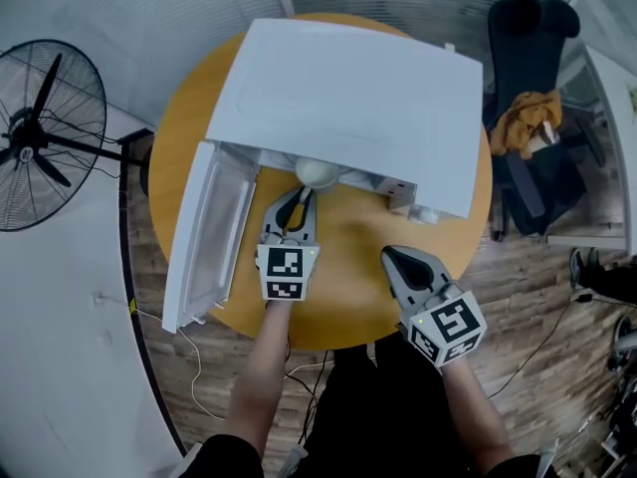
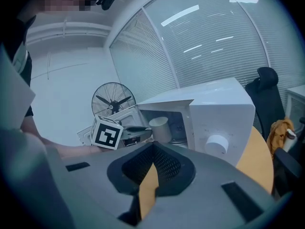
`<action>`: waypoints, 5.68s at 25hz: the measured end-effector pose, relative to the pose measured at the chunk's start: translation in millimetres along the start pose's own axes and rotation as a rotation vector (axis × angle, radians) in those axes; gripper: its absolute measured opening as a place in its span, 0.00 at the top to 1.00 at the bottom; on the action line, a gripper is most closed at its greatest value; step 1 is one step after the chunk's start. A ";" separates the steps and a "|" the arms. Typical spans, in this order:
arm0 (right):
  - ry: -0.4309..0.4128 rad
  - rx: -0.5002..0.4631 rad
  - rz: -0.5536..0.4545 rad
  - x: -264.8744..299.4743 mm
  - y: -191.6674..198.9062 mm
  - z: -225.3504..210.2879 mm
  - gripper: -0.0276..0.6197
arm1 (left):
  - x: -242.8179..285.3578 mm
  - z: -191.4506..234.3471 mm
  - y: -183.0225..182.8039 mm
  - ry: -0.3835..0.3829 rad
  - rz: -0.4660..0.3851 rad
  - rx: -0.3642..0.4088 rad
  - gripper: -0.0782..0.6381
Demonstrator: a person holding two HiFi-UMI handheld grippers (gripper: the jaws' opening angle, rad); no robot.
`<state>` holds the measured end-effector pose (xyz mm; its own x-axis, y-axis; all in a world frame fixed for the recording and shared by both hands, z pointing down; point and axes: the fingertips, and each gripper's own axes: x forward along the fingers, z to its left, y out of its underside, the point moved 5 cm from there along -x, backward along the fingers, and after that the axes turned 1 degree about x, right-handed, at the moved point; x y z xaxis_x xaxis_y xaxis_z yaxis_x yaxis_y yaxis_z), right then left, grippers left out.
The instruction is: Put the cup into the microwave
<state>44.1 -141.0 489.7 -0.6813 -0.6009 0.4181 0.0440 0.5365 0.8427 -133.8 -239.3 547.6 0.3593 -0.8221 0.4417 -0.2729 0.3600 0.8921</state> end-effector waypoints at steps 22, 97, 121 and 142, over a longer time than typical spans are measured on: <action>-0.032 0.008 0.036 9.6 5.7 2.4 0.94 | 67.9 21.8 -7.8 -0.007 -0.030 0.002 0.83; 0.052 -0.094 -0.108 -57.2 -2.0 111.2 0.94 | -139.2 -11.4 -43.6 0.038 -0.215 -0.004 0.75; 0.004 -0.132 -0.207 -98.7 -4.4 167.3 0.94 | -284.0 -73.6 -56.5 0.087 -0.242 -0.081 0.79; 0.009 -0.133 -0.196 -109.5 -5.0 151.9 0.94 | -274.3 -91.4 -57.5 0.080 -0.212 -0.069 0.90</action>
<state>7.4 12.1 388.2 -0.6797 -0.6914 0.2448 0.0081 0.3267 0.9451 -135.2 5.8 383.8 0.4726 -0.8459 0.2473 -0.1227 0.2147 0.9689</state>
